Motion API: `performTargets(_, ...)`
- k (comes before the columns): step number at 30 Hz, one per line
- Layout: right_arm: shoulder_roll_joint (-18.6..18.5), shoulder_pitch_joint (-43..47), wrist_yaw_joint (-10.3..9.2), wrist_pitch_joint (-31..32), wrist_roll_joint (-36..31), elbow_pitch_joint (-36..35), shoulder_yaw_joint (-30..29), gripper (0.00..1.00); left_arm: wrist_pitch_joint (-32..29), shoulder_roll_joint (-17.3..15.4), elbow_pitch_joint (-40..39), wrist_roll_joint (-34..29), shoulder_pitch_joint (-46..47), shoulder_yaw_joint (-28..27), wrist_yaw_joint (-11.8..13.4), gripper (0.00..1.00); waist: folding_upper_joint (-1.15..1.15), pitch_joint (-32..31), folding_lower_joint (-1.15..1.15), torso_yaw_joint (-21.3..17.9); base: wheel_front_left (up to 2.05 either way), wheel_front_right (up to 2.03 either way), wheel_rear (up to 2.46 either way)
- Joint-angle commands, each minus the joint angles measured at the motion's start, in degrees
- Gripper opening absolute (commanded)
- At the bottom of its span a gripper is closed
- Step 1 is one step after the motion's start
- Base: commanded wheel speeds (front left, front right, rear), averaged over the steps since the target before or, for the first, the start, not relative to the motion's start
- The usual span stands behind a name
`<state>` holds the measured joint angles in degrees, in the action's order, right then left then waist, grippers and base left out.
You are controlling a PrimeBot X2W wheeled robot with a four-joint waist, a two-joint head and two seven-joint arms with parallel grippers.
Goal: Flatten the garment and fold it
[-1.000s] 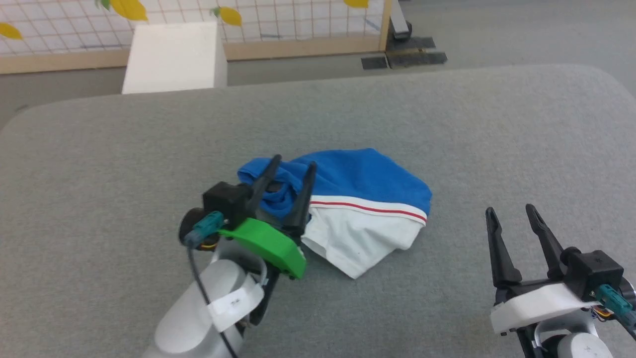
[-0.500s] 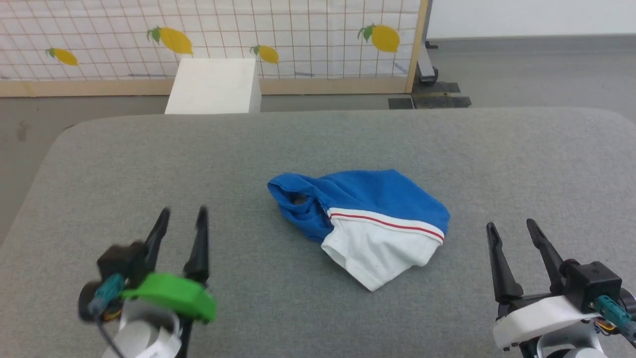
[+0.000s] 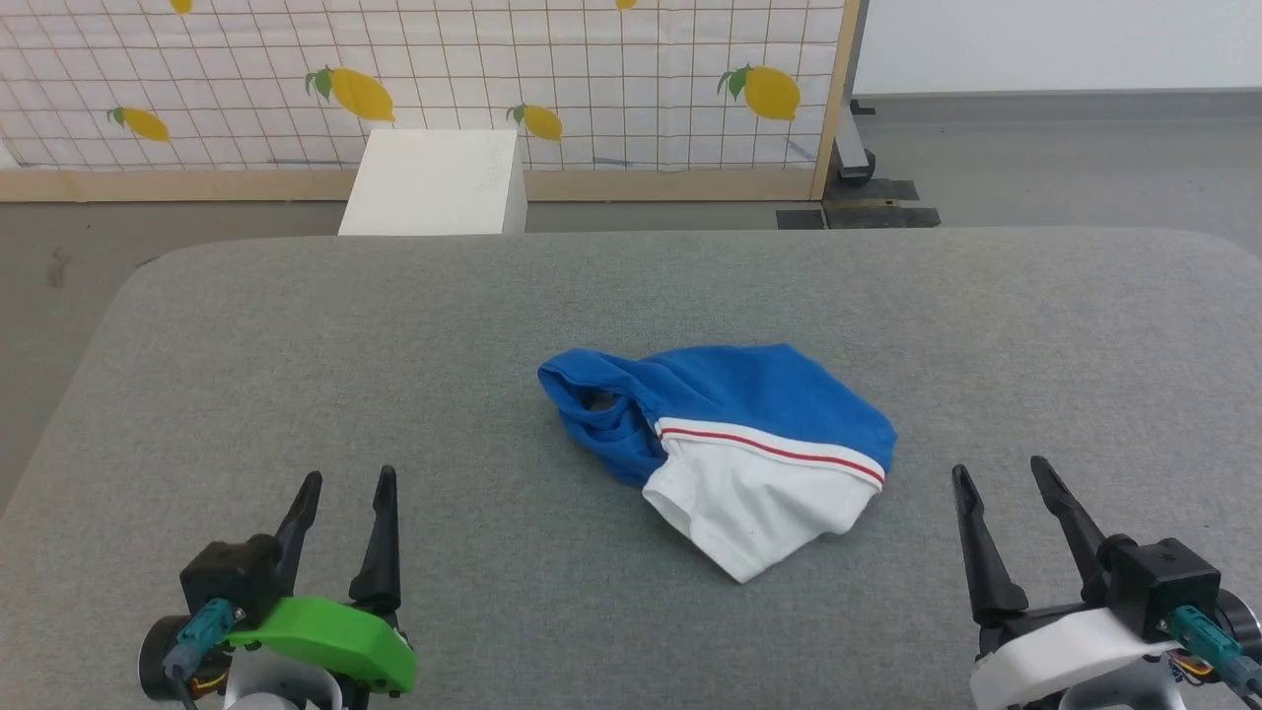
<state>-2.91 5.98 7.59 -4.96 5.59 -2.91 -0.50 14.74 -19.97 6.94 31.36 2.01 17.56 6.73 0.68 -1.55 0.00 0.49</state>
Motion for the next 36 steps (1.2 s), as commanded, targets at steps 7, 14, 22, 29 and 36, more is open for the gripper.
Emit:
performTargets(7,0.0,0.6,-0.1,0.9,-0.9,-0.2,-1.1,1.0,0.2,-0.3,-0.9,0.2,-0.7,0.3,0.7,1.0,-0.68,0.0,0.0,0.5,0.0,0.0,0.0)
performTargets(14,0.0,-3.7,-0.1,9.3,-4.3,2.3,1.2,1.0,0.2,0.1,-1.6,0.1,0.6,0.3,0.9,1.0,-0.68,1.3,0.0,2.5,0.0,0.0,0.0)
performTargets(22,-7.9,-13.2,-0.1,29.0,5.1,6.3,13.8,1.0,0.2,2.0,-1.2,0.0,2.8,0.6,0.2,1.0,-0.68,3.5,0.0,6.5,0.0,0.0,0.0)
performTargets(29,-14.2,-18.4,-0.1,43.7,14.6,7.6,24.5,1.0,0.2,4.1,0.0,-1.0,5.0,0.7,-1.2,1.0,-0.68,5.7,0.0,10.2,0.0,0.0,0.0)
performTargets(36,-16.7,-23.5,-0.1,47.6,18.3,12.7,31.3,1.0,0.3,6.0,1.0,-2.3,6.8,-0.3,-2.7,1.0,-0.68,8.3,0.0,12.2,0.0,0.0,0.0)
